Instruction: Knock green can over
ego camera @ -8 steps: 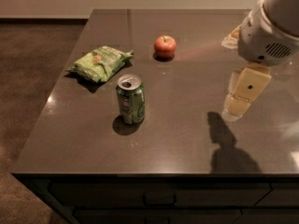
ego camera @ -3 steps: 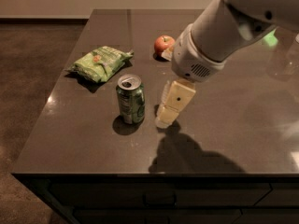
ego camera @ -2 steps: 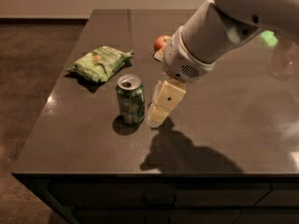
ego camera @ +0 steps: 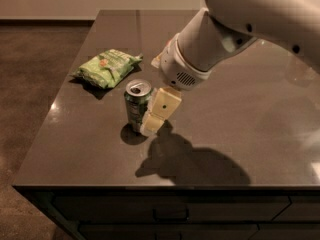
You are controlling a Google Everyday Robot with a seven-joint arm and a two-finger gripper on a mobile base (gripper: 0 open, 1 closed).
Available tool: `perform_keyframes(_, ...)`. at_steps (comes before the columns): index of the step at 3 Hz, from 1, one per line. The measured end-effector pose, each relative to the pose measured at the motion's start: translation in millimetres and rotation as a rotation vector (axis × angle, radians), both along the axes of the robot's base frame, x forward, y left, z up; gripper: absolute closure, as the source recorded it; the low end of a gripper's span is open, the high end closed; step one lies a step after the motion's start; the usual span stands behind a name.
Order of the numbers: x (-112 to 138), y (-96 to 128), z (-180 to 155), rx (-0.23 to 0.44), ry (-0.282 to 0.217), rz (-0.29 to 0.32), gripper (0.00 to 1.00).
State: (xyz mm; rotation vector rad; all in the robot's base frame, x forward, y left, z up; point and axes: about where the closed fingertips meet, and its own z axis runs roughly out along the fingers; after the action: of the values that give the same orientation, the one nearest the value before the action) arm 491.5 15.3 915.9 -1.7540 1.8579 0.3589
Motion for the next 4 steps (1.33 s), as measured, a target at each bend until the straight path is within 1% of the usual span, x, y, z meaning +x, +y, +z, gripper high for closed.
perform_keyframes(1,3,11,-7,0.006,0.000,0.014,0.00)
perform_keyframes(2,5,17,-13,0.011,0.005,0.027,0.17)
perform_keyframes(3,3,21,-12,0.024,0.009,0.045,0.42)
perform_keyframes(4,-1,21,-6,0.037,0.016,0.061,0.64)
